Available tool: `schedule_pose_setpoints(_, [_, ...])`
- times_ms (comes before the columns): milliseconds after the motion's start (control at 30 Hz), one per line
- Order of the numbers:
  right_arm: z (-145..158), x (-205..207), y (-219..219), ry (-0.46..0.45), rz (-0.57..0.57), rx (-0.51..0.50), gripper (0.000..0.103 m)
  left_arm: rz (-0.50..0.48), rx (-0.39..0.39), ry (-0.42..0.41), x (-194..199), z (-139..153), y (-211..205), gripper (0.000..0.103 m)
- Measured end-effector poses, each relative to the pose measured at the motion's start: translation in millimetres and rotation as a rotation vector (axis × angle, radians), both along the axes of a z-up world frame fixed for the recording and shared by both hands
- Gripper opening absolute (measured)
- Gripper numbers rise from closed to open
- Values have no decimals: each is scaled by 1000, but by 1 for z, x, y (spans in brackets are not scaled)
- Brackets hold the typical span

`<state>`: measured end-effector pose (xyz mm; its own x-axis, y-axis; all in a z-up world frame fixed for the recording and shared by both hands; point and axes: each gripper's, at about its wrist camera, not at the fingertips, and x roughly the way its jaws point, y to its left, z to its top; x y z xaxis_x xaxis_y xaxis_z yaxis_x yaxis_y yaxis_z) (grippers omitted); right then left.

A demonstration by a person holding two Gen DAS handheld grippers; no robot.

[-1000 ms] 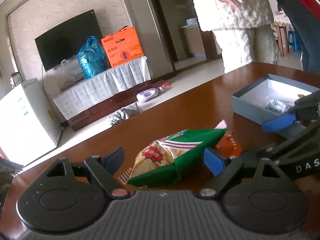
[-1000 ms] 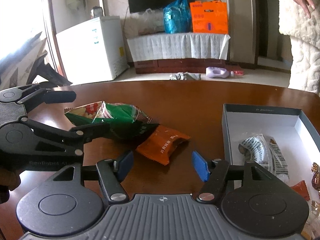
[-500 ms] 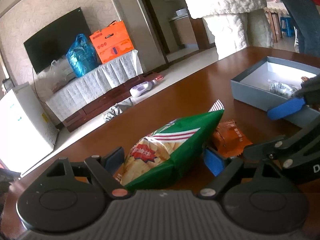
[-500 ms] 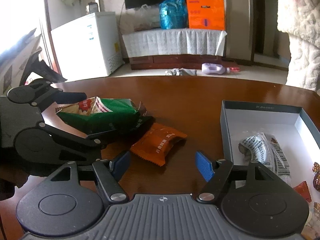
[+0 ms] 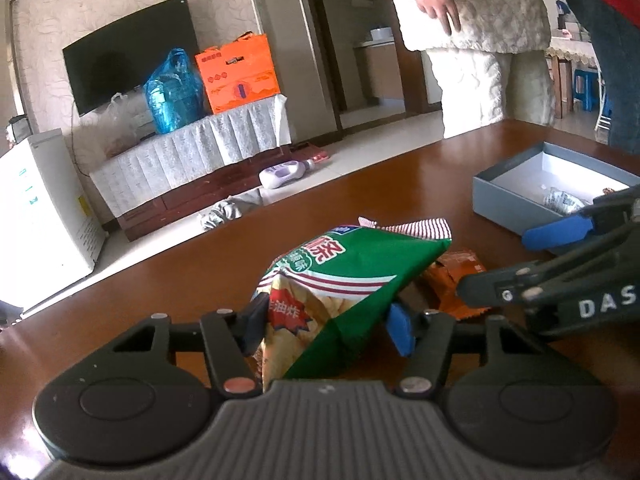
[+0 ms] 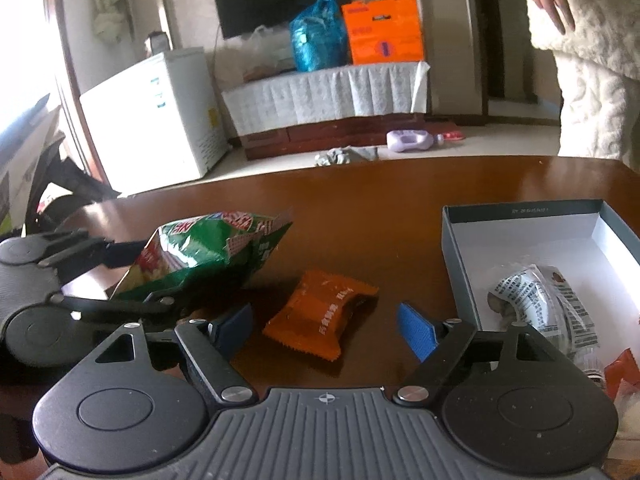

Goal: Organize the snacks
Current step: 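Grasp the green chip bag with the left gripper while the right grasps the orange packet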

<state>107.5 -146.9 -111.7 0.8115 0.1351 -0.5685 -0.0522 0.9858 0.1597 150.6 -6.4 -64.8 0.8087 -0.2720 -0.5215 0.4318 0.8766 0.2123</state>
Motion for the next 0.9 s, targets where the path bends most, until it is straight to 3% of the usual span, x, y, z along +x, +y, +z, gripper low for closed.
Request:
schedule_pose_setpoints(300, [-12, 16, 16, 17, -29, -3, 82, 51, 5, -5, -9, 5, 24, 55])
schedule_pose_setpoints(533, [-24, 24, 34, 28, -37, -67, 81, 66, 44, -9, -18, 1, 41, 55])
schedule_pose_setpoints(900, [-27, 28, 41, 12, -62, -79, 81, 21, 111, -48, -19, -6, 34, 65])
